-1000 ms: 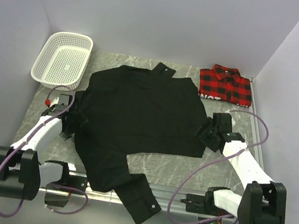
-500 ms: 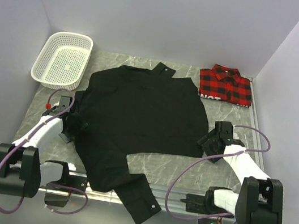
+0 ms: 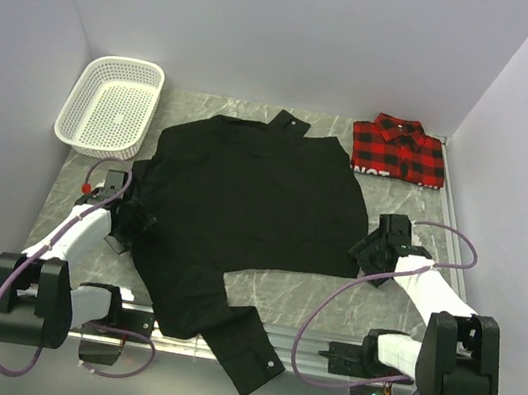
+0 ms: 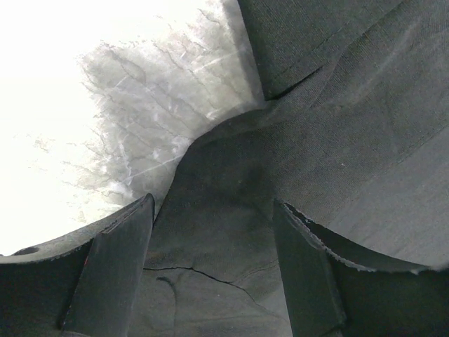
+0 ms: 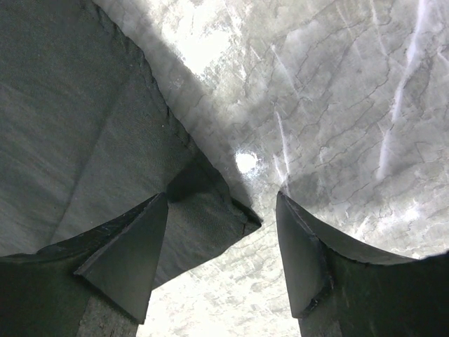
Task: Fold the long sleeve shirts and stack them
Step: Fold the shirt
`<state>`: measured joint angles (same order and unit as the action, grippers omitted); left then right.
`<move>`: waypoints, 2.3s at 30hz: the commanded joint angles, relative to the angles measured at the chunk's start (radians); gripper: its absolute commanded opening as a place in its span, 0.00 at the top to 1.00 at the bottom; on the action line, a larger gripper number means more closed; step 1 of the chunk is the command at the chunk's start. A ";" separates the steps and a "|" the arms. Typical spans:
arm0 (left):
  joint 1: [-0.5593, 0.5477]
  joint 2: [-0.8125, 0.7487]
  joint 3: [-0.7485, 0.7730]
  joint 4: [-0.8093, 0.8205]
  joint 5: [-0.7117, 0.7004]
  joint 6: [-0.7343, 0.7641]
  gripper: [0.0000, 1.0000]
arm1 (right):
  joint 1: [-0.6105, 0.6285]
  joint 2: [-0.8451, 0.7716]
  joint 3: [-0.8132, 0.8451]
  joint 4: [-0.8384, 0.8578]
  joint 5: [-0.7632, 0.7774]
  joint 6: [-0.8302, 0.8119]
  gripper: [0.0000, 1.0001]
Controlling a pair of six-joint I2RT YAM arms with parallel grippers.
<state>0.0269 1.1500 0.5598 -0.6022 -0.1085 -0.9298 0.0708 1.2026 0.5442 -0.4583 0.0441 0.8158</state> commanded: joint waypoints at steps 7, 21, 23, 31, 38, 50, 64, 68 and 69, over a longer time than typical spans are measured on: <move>0.004 -0.022 0.002 0.021 0.015 0.003 0.26 | 0.090 0.066 0.023 -0.095 0.002 0.019 0.32; 0.004 -0.035 -0.029 0.015 0.078 -0.035 0.31 | 0.098 0.048 0.020 -0.103 0.019 0.022 0.75; 0.004 -0.038 -0.031 0.010 0.073 -0.043 0.32 | 0.098 0.052 0.023 -0.097 0.004 0.006 0.86; 0.004 -0.038 -0.017 -0.031 0.055 -0.066 0.38 | 0.098 0.071 0.062 -0.089 -0.029 -0.044 1.00; 0.002 -0.011 0.035 -0.012 0.070 -0.001 0.30 | 0.096 0.110 0.112 -0.046 -0.079 -0.081 1.00; 0.005 0.227 0.144 0.085 -0.057 0.037 0.56 | 0.096 0.129 0.114 -0.025 -0.079 -0.102 1.00; 0.004 0.403 0.367 0.082 -0.063 0.098 0.48 | 0.090 0.143 0.125 -0.003 -0.046 -0.109 1.00; 0.004 0.242 0.256 0.021 -0.062 0.066 0.25 | 0.090 0.115 0.117 -0.016 -0.046 -0.121 1.00; 0.004 0.208 0.237 0.010 -0.060 0.057 0.22 | 0.090 0.109 0.115 -0.017 -0.046 -0.124 1.00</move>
<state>0.0284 1.4860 0.8478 -0.5236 -0.1562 -0.8551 0.1596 1.3495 0.6361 -0.4728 -0.0322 0.7116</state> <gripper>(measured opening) 0.756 0.009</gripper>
